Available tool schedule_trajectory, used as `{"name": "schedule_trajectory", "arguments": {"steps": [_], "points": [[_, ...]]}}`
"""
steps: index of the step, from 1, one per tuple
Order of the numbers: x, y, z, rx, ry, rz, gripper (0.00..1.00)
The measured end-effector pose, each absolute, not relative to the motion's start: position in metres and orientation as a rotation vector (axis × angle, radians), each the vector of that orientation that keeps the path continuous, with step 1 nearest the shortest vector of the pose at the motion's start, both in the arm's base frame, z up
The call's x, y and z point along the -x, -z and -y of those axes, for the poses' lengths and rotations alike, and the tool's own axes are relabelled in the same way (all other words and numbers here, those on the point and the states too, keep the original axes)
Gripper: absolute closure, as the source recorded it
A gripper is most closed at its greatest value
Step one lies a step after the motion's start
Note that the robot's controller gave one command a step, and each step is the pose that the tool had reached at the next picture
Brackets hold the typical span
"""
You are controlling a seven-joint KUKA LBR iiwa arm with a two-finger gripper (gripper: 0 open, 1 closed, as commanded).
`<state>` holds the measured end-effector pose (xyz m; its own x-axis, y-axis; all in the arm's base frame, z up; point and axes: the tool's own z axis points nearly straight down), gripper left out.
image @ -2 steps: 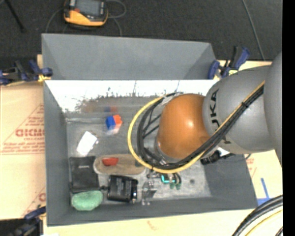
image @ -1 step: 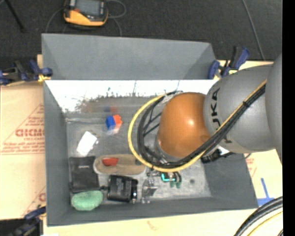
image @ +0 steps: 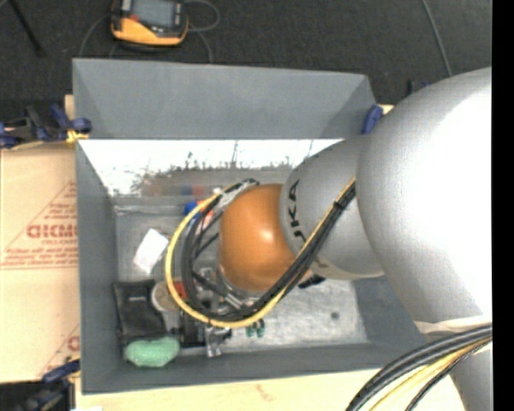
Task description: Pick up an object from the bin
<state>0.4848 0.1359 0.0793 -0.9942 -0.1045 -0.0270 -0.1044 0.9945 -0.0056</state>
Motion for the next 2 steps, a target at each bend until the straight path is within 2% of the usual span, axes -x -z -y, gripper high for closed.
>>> {"name": "schedule_trajectory", "arguments": {"steps": [1,2], "points": [[-0.485,-0.079,-0.136,0.162,0.006,-3.110,1.00],[-0.481,-0.125,-0.140,0.155,0.003,-3.140,1.00]]}}
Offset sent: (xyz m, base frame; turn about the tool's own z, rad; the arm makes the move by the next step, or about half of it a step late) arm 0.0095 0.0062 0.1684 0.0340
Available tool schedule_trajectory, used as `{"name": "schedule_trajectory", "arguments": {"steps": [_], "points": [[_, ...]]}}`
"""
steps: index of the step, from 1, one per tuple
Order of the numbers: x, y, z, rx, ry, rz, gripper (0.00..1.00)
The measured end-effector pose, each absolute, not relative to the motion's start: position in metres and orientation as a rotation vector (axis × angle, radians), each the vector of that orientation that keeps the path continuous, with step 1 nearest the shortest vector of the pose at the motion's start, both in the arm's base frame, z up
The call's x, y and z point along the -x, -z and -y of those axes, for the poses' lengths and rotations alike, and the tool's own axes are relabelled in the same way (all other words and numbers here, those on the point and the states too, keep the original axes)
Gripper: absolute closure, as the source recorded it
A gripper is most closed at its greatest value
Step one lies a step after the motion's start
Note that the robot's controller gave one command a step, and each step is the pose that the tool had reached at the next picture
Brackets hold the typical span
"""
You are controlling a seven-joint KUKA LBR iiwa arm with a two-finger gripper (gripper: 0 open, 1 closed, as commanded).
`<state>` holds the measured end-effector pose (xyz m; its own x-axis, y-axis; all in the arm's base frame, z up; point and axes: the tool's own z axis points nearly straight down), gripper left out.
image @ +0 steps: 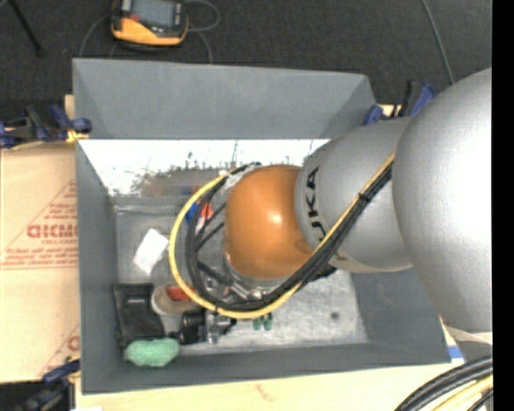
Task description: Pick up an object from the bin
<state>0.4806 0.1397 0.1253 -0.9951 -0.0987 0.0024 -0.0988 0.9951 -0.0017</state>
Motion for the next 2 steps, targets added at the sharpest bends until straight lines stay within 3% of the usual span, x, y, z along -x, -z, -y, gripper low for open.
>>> {"name": "schedule_trajectory", "arguments": {"steps": [1,2], "points": [[-0.487,-0.193,-0.147,-0.249,-0.002,3.129,1.00],[-0.478,-0.237,-0.136,-0.228,0.001,3.133,1.00]]}}
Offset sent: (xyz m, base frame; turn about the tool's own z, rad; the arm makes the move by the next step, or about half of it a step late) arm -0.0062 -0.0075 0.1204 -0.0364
